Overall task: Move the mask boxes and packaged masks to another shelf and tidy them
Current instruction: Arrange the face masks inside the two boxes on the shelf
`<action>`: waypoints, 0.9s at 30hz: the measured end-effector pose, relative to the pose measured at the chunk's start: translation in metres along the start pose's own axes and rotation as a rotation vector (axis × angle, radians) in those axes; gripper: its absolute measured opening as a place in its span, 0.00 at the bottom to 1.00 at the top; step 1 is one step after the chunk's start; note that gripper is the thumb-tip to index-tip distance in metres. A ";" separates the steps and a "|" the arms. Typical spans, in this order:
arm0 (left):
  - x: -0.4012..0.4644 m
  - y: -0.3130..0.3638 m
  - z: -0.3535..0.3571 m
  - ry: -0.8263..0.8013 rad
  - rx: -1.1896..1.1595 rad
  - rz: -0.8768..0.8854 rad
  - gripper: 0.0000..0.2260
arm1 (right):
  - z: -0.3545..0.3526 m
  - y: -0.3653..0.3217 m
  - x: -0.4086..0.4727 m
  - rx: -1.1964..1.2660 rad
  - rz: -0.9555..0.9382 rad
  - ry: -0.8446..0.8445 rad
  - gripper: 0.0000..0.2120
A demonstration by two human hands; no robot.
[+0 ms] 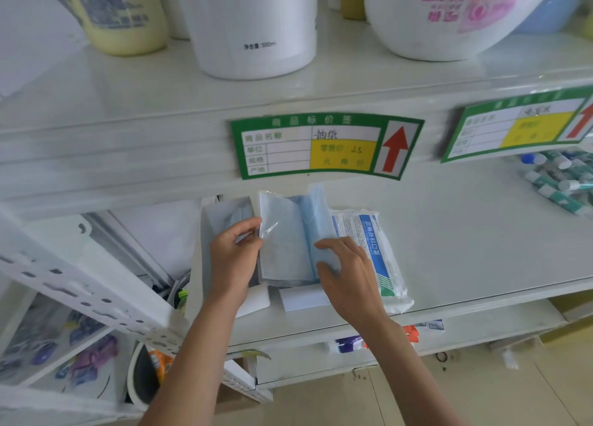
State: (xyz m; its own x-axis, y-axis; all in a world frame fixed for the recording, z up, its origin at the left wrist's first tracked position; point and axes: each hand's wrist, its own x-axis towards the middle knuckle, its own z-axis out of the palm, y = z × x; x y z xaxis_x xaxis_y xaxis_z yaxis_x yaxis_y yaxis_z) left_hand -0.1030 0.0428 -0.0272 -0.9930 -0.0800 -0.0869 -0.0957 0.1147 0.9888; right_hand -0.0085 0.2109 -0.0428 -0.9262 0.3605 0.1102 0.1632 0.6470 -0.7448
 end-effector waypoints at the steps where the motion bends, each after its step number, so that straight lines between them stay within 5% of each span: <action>1: 0.001 -0.001 -0.001 0.002 -0.002 -0.008 0.19 | -0.001 0.000 0.000 0.017 0.002 -0.002 0.16; 13: -0.014 0.017 0.002 -0.004 -0.047 0.083 0.14 | 0.002 -0.003 -0.002 -0.084 -0.019 0.017 0.16; 18: -0.027 0.025 0.011 -0.270 -0.079 0.221 0.24 | 0.004 -0.006 0.002 -0.230 -0.041 -0.040 0.17; 20: -0.032 0.020 0.018 -0.412 0.031 0.272 0.30 | 0.000 -0.006 0.003 -0.173 -0.046 -0.022 0.11; 22: -0.037 0.012 0.025 -0.506 0.189 0.336 0.34 | -0.005 -0.006 0.004 -0.062 -0.036 0.000 0.20; 27: -0.044 -0.007 0.037 -0.388 0.420 0.520 0.29 | -0.015 -0.014 0.007 -0.092 -0.041 -0.035 0.22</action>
State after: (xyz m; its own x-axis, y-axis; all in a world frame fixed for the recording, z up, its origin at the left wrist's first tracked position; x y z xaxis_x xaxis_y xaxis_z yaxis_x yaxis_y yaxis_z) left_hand -0.0614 0.0823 -0.0344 -0.8630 0.4310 0.2635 0.4488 0.4147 0.7916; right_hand -0.0118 0.2142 -0.0214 -0.9439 0.3096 0.1149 0.1540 0.7204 -0.6763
